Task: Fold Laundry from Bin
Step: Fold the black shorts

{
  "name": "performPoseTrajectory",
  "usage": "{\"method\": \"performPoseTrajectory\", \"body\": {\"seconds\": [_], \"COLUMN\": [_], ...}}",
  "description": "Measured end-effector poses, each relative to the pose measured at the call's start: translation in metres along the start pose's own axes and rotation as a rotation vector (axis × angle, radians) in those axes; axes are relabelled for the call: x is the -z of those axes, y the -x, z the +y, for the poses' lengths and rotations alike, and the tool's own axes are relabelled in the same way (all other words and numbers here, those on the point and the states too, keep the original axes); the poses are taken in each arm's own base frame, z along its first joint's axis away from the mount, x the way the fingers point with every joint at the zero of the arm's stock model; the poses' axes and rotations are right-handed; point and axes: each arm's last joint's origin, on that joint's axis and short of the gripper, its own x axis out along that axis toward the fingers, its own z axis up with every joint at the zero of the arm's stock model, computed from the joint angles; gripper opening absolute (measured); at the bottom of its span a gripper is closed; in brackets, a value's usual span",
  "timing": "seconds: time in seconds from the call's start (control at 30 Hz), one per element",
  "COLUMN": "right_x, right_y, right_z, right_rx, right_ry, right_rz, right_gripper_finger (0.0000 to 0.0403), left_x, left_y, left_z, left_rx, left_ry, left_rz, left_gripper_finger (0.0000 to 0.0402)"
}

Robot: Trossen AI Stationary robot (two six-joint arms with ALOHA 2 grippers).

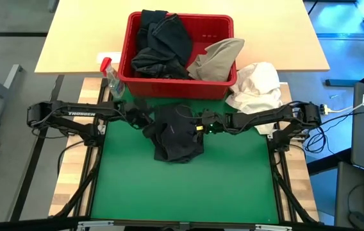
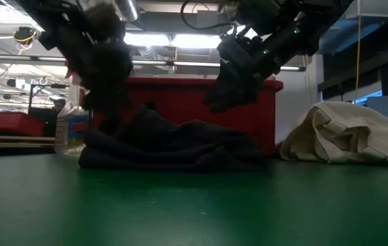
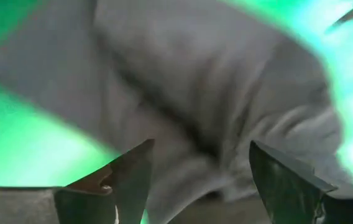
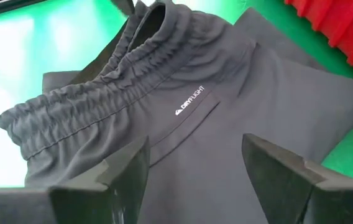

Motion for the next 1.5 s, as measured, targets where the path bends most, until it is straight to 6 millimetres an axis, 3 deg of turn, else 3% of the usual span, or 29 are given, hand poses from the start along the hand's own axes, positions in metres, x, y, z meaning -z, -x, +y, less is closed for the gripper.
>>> {"method": "performPoseTrajectory", "body": {"seconds": [0.17, 0.43, 0.57, 0.67, 0.83, 0.97, 1.33, 1.5], "right_x": [-0.001, -0.001, 0.000, 0.004, 0.023, 0.038, 0.063, 0.073], "right_y": [0.000, 0.000, 0.000, 0.002, 0.012, 0.019, -0.025, -0.038], "right_z": [0.000, 0.000, 0.004, 0.016, 0.059, 0.082, 0.087, 0.077], "right_rx": [-0.002, -0.004, -0.086, -0.213, -0.499, -0.555, -0.456, -0.405], "right_ry": [0.003, 0.038, 0.071, 0.092, 0.173, 0.255, 0.293, 0.283], "right_rz": [-0.007, -0.007, 0.011, 0.039, 0.165, 0.239, 0.218, 0.269], "right_gripper_finger": [0.0253, 0.0253, 0.0253, 0.0253, 0.0253, 0.0253, 0.0253, 0.0253], "left_x": [0.008, 0.010, 0.007, 0.007, 0.008, 0.006, 0.003, 0.001], "left_y": [-0.007, -0.003, -0.001, -0.008, -0.019, -0.023, -0.023, -0.023], "left_z": [0.000, -0.004, -0.005, -0.004, -0.002, -0.003, -0.003, -0.003], "left_rx": [-0.014, 0.060, 0.028, 0.007, -0.042, -0.044, -0.066, -0.095], "left_ry": [-0.051, -0.223, -0.306, -0.369, -0.399, -0.402, -0.401, -0.427], "left_rz": [0.086, 0.140, 0.133, 0.084, 0.072, 0.053, 0.011, -0.009], "left_gripper_finger": [0.0252, 0.0234, 0.0225, 0.0221, 0.0212, 0.0201, 0.0185, 0.0178]}}
